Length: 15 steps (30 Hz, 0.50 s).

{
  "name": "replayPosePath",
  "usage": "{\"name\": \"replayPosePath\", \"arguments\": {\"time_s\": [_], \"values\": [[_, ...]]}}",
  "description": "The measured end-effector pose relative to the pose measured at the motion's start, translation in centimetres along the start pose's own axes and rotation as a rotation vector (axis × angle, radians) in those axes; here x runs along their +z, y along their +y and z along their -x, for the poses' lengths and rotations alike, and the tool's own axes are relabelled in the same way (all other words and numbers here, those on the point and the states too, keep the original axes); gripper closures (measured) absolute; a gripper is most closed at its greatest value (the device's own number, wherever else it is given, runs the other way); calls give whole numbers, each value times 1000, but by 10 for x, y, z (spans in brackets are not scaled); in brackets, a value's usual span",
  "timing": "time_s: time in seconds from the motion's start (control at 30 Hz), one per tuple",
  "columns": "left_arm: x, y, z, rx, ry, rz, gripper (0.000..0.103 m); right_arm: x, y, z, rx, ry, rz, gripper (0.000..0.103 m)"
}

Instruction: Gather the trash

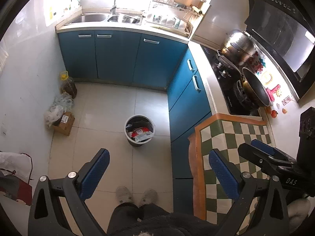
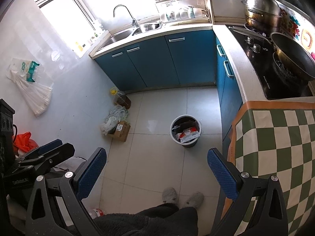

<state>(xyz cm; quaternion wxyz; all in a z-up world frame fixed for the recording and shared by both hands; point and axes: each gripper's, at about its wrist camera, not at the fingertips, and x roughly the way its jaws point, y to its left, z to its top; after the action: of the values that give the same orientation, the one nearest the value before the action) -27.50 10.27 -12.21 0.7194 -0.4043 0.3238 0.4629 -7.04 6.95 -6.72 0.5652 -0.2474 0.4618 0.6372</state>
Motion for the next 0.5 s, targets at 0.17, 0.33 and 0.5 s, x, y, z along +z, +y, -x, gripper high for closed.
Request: {"name": "replayPosePath", "arguments": {"time_s": [0.17,0.33,0.5], "values": [[0,0,0,-8,6,3,0,-2,-2,1,0,4,-6,0],[0,0,0,-8,6,3,0,-2,-3,1,1,6,-4,0],[-1,0,0,-7,7,4,0,-3,-4,0,2,8,-8,0]]}}
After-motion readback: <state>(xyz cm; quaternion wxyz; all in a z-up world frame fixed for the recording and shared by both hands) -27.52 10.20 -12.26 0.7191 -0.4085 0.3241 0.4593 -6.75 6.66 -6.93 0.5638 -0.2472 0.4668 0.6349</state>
